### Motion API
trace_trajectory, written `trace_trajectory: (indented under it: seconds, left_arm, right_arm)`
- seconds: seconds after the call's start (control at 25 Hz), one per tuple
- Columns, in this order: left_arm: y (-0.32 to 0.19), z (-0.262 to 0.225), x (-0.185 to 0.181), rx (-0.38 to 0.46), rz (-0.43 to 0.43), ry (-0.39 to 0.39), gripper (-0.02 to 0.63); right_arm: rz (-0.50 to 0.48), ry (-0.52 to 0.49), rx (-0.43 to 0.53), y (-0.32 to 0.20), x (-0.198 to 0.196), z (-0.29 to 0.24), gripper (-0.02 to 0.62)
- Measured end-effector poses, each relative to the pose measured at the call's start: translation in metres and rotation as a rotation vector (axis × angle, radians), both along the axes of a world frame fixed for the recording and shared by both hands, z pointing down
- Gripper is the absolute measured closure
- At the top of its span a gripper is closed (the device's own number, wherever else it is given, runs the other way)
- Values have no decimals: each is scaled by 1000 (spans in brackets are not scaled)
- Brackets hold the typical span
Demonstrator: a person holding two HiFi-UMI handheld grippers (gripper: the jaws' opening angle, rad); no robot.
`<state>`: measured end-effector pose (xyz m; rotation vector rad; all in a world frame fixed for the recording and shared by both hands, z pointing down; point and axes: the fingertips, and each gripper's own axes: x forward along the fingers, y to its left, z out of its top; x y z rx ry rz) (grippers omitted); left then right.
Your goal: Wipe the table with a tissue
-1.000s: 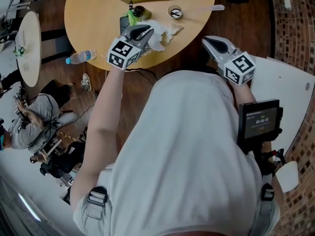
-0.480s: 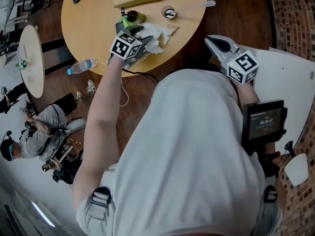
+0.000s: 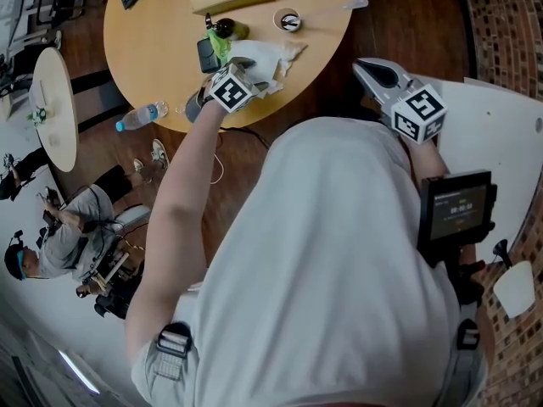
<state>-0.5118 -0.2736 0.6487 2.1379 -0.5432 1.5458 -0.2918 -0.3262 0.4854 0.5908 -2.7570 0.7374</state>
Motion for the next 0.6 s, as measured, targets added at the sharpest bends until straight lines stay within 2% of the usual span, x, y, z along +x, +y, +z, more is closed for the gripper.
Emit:
trace_trajectory:
  seconds: [0.24,0.52,0.6]
  left_arm:
    - [11,23,-8,32,45,-108,318]
    - [15,39,-14,94,21,-164,364]
    - [11,41,-13,112,20,-181,401]
  right_arm:
    - [15,1,-1,4,5,0,588]
    - [41,5,2,9,11,-3,588]
    - [53,4,-2,7,15,-2,589]
